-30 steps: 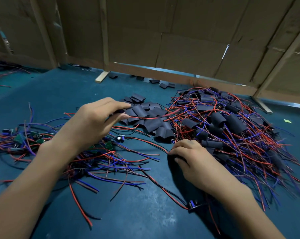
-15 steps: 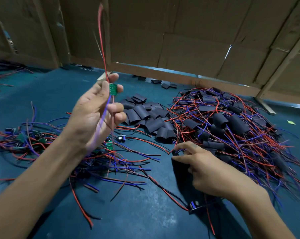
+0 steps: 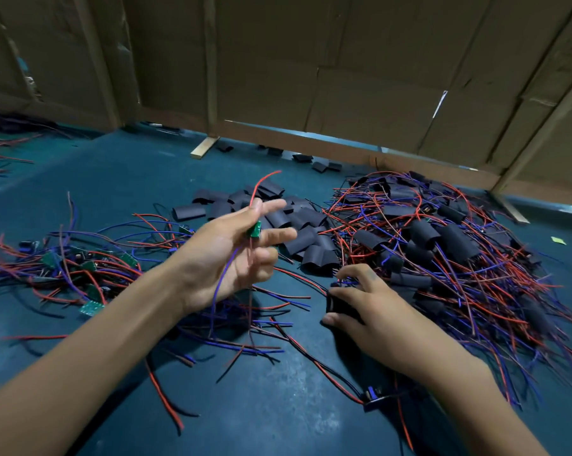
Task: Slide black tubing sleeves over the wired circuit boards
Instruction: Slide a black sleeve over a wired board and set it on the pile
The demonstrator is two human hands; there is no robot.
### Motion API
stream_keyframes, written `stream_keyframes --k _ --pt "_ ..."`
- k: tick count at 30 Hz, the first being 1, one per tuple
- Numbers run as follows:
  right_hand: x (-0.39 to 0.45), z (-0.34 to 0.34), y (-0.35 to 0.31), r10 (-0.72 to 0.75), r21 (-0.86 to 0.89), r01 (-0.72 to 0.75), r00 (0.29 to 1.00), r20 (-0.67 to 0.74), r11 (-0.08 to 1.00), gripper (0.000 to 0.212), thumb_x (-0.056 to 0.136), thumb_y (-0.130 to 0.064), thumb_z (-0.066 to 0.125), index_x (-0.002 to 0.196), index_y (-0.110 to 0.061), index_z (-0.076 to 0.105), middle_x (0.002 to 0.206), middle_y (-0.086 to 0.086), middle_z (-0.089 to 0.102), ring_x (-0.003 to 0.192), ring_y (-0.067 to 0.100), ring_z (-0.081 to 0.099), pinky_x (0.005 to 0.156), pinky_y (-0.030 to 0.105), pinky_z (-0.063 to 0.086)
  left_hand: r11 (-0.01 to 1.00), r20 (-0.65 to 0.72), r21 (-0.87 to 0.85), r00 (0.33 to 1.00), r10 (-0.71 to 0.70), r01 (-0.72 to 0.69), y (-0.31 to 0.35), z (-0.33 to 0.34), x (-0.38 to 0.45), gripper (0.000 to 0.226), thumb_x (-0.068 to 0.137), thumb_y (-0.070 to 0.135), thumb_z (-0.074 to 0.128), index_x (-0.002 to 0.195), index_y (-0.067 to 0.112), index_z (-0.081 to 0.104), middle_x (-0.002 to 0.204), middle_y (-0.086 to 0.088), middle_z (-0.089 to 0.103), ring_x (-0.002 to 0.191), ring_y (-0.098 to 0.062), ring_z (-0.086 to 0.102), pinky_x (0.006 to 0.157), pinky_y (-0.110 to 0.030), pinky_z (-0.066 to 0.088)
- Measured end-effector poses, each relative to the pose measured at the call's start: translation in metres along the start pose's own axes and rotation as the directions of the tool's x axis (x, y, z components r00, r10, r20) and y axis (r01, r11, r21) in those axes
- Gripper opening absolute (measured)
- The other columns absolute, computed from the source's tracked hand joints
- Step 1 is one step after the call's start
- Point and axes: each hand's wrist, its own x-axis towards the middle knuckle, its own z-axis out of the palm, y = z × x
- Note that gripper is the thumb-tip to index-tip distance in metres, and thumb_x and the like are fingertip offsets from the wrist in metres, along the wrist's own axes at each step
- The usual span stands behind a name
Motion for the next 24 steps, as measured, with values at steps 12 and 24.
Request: stream_keyframes --k 12,24 --pt "-0.008 -0.007 -0.002 -0.025 0.221 0.136 0.897 -0.442 0.966 0.032 0.092 -0.048 0.067 0.107 -0.019 0.07 0.102 -0.015 0.069 0.092 0.007 0.067 0.083 0.021 0.049 0.266 0.174 0.844 0.707 0.685 -0.465 -0.016 -0.005 -0.003 0.055 0.102 -0.001 0.047 0.143 0.036 0.046 0.109 0.011 0.074 0.094 -0.028 0.069 0.092 -0.042 0.054" --pt "-0.005 0.0 -0.005 0.093 0.45 0.264 0.772 -0.628 0.853 0.032 0.087 -0.046 0.074 0.113 -0.027 0.072 0.091 -0.016 0.072 0.078 0.012 0.072 0.072 0.041 0.06 -0.226 0.49 0.871 0.733 0.471 -0.437 -0.016 -0.008 -0.01 0.052 0.089 0.02 0.04 0.139 0.025 0.054 0.097 0.014 0.063 0.088 -0.01 0.055 0.076 -0.031 0.045"
